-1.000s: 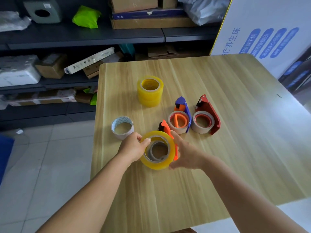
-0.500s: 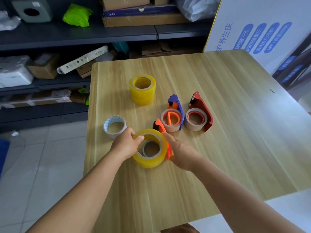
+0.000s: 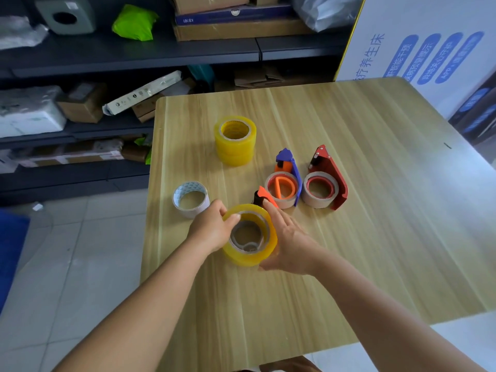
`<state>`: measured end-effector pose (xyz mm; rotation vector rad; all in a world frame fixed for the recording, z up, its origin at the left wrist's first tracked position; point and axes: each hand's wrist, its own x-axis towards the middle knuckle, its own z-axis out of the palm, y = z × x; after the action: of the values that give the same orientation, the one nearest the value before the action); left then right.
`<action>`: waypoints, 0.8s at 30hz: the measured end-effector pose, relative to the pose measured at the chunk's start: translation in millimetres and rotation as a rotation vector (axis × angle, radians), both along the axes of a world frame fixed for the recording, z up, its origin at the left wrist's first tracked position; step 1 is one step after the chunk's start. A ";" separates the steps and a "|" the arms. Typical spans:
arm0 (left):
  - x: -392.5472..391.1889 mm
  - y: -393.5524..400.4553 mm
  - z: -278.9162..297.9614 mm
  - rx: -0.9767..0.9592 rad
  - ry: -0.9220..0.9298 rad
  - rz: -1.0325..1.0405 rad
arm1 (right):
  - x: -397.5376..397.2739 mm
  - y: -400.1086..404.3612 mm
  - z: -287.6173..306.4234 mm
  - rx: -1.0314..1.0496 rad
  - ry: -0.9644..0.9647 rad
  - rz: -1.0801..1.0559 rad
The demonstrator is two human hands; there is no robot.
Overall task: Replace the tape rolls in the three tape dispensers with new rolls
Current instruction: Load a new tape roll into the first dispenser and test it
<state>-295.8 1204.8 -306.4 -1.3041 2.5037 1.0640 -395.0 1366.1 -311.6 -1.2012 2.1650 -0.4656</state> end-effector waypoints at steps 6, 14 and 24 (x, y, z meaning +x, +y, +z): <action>-6.2 -3.1 -4.8 0.051 0.023 0.056 | 0.6 -12.0 -0.4 0.054 0.002 -0.039; -8.7 -10.5 -11.4 0.152 0.075 0.036 | -6.6 -20.7 1.7 0.073 -0.004 -0.036; -19.1 -20.2 -28.2 0.211 0.223 0.021 | -20.3 -23.5 3.5 0.101 0.023 -0.012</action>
<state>-314.8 1184.7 -334.6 -1.2139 2.4449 1.5081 -415.3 1342.6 -308.2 -1.1438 2.1895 -0.3441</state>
